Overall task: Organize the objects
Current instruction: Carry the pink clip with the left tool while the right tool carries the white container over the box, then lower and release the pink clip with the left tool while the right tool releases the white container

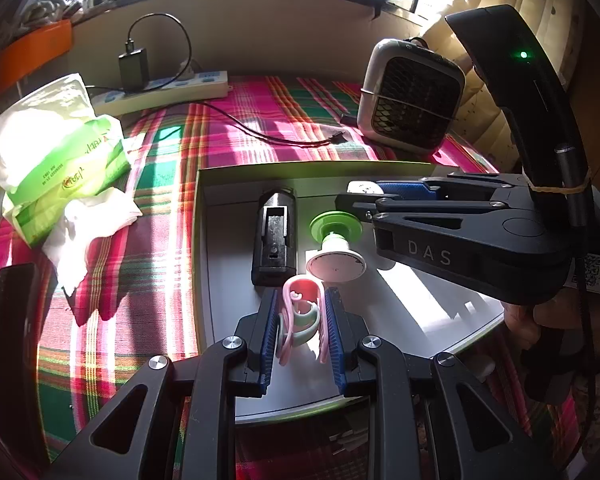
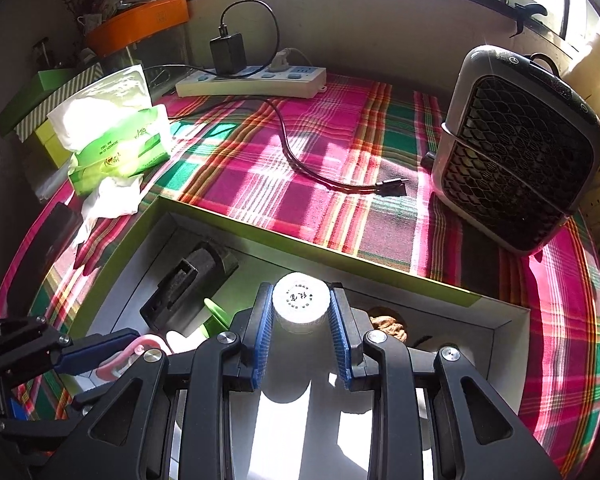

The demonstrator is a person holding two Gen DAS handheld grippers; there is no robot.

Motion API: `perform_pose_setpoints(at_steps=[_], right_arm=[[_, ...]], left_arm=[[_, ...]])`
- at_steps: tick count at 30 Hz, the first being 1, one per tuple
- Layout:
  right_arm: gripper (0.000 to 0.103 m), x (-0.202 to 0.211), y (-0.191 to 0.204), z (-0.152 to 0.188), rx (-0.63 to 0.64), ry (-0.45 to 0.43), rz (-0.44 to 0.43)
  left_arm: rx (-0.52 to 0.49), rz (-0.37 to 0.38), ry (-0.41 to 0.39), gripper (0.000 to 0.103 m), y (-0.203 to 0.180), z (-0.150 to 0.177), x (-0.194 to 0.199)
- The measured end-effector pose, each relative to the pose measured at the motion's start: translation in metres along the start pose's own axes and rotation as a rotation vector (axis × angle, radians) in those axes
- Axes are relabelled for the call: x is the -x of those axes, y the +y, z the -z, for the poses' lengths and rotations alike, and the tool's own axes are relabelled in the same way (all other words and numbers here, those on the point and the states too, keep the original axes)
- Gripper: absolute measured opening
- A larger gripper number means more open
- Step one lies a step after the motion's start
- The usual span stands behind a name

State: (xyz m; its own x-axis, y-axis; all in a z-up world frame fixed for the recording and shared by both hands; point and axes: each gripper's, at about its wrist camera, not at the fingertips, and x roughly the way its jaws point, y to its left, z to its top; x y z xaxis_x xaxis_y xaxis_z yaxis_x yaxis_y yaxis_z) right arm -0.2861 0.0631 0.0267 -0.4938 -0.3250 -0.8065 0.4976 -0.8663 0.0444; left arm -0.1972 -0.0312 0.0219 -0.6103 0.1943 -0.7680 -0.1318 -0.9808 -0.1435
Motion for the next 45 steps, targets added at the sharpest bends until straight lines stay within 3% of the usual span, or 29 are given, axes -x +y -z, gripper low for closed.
perform_pose_setpoints(at_steps=[23,30,36,45], right_arm=[[0.029,-0.006,0.003,0.002,0.004,0.032,0.032],[0.029,-0.005,0.003,0.003,-0.003,0.031,0.041],[0.039,-0.001,0.003,0.002,-0.003,0.017,0.048],[0.039,0.010,0.005,0.003,-0.007,-0.002,0.052]], left_arm=[[-0.007,-0.008,0.003,0.022,-0.001,0.000,0.001],[-0.008,-0.007,0.004,0.027,-0.001,0.000,0.001],[-0.007,0.001,0.005,0.030,-0.003,0.002,0.002],[-0.015,-0.021,-0.008,0.035,-0.003,0.004,0.007]])
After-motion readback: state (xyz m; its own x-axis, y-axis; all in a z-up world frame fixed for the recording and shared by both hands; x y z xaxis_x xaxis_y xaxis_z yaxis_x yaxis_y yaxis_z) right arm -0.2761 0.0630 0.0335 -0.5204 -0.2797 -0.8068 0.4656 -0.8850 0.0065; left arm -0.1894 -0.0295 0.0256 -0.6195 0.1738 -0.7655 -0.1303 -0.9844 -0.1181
